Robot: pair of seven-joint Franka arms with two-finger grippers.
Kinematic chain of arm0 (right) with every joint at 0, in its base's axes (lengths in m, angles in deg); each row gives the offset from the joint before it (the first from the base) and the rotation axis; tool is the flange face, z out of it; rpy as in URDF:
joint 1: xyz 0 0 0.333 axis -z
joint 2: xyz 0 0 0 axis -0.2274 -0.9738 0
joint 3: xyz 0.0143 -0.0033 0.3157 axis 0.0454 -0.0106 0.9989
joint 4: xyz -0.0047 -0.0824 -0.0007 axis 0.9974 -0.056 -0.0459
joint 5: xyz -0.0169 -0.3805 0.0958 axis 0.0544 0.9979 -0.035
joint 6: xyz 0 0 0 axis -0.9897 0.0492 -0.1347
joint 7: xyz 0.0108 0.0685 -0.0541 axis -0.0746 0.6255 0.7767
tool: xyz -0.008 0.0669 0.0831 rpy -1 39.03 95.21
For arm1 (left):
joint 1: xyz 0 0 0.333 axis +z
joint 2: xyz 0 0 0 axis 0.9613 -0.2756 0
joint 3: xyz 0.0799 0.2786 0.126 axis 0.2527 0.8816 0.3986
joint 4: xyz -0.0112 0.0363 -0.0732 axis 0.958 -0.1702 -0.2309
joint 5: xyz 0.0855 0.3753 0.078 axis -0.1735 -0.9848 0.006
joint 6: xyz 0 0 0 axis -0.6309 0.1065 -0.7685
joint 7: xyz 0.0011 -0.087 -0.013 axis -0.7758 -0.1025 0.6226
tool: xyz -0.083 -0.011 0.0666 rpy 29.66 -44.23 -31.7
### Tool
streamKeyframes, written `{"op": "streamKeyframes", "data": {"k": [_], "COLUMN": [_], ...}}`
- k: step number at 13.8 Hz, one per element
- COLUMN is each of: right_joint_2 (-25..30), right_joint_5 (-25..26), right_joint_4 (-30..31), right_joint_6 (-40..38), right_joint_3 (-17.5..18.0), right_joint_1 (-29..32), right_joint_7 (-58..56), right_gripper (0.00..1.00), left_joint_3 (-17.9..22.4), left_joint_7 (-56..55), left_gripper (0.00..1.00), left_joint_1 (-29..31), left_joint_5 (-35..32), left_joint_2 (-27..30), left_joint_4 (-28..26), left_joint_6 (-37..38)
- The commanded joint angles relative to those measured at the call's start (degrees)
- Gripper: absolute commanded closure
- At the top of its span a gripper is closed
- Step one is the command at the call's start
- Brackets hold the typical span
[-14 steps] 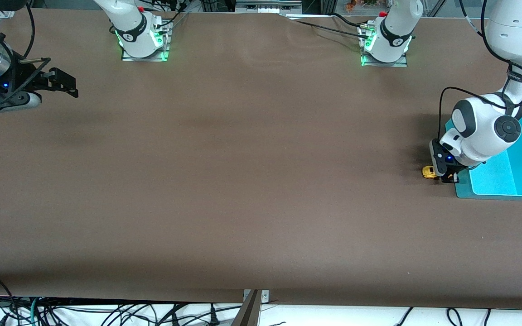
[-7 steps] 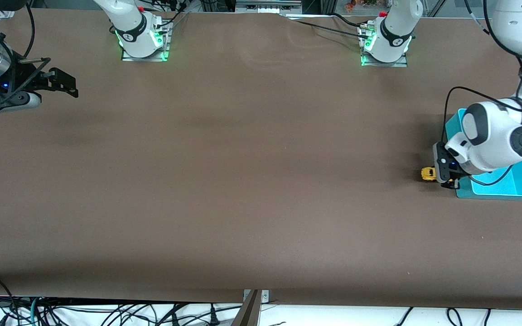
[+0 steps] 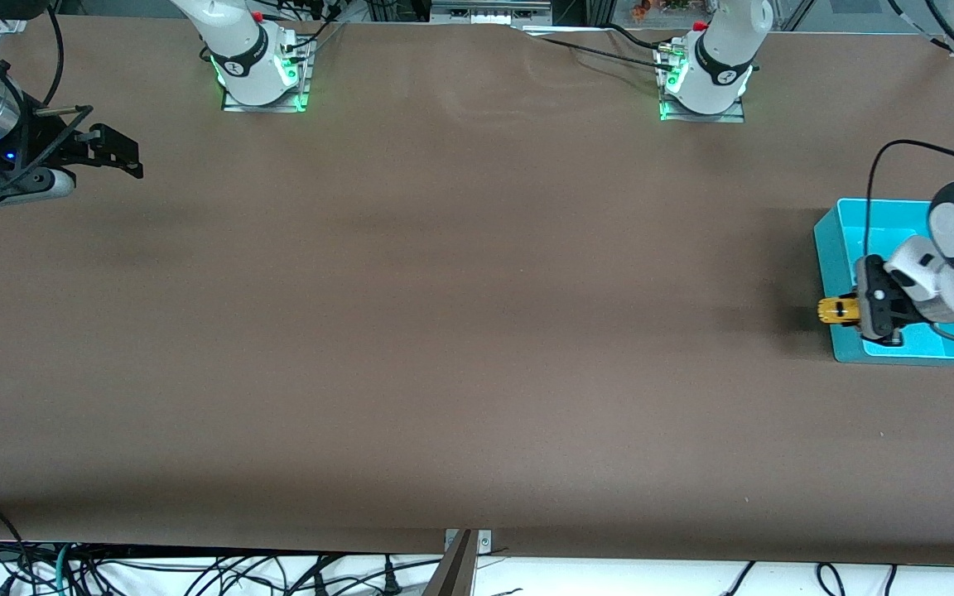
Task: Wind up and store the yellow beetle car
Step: 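Lift the car with the left gripper and lower it into the bin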
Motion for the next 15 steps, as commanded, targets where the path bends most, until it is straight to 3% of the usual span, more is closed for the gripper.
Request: {"op": "streamKeyframes", "data": {"k": [1, 7, 15], "right_joint_2": [0.5, 0.5, 0.41], "right_joint_5": [0.56, 0.56, 0.56], "right_joint_4": [-0.53, -0.53, -0.53], "right_joint_6": [-0.96, -0.96, -0.87], "right_joint_3": [-0.72, -0.72, -0.72], "right_joint_1": [-0.77, -0.77, -0.77], "right_joint_7": [0.22, 0.22, 0.22], "right_gripper": [0.0, 0.0, 0.0], "left_joint_3": [-0.07, 3.0, 5.03], "left_joint_7": [6.94, 12.66, 17.85], "left_gripper": [0.82, 0.82, 0.82], "left_joint_1": [6.24, 6.61, 7.49], "left_joint_5": [0.04, -0.05, 0.74], "left_joint_2": [-0.42, -0.07, 0.46], "left_joint_4": [1.66, -0.96, -18.01], "left_joint_6": [1.25, -1.28, -21.41]}}
